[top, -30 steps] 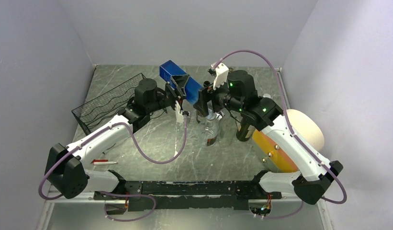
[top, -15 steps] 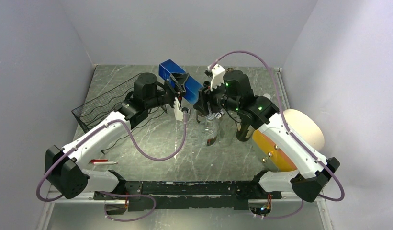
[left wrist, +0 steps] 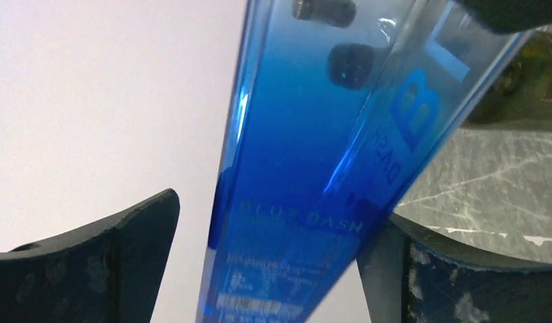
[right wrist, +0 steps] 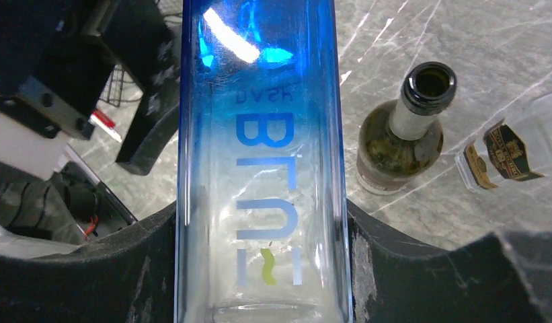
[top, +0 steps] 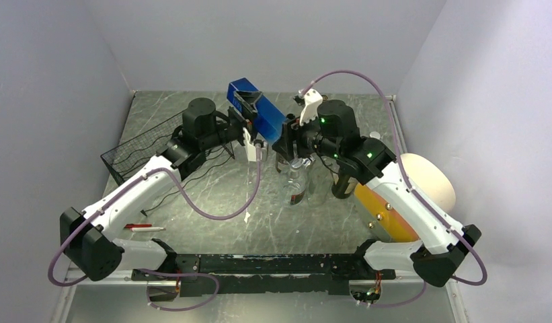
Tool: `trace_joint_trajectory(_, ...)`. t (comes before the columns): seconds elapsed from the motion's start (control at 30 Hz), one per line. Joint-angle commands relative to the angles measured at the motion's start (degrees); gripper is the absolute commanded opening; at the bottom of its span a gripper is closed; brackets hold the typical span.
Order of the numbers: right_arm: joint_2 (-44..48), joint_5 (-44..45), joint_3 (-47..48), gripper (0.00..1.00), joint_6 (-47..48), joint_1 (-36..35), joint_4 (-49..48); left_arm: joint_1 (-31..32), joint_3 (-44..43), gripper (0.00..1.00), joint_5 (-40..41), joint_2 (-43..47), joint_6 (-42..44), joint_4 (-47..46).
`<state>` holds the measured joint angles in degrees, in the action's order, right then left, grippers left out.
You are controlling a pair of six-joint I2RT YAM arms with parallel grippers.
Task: Put the wine bottle on the wine rack
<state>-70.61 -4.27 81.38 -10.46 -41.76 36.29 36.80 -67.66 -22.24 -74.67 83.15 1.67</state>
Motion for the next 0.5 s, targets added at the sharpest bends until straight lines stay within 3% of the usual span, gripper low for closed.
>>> trace_joint_trajectory(0.0, 3.32, 7.70, 0.49, 0.00, -3.36, 0.34, -11.62, 0.25, -1.43, 0.99, -2.86, 5.30, -12.59, -8.25)
trace_joint_trajectory(0.07, 3.24, 8.56, 0.25, 0.00, -4.33, 0.33, -13.33, 0.30, -0.93, 0.99, -2.03, 6.79, -23.23, -9.68)
trace_joint_trajectory(0.2, 2.54, 8.35, -0.55, 0.00, -5.13, 0.32, -15.10, 0.25, -2.78, 0.99, 2.88, 9.40, -42.11, -2.26)
trace_joint_trajectory(0.27, 2.00, 7.16, -0.97, 0.00, -5.23, 0.31, -15.24, 0.25, 0.25, 0.99, 6.48, 12.26, -53.46, -4.71)
trace_joint_trajectory(0.37, 1.41, 5.63, -1.77, 0.00, -5.05, 0.32, -14.89, 0.32, 5.24, 0.99, 17.94, 17.31, -73.85, -9.27)
trace_joint_trajectory(0.47, 0.98, 1.51, -2.98, 0.00, -3.86, 0.29, -14.67, 0.21, 2.66, 0.99, 24.94, 19.97, -85.69, -0.81)
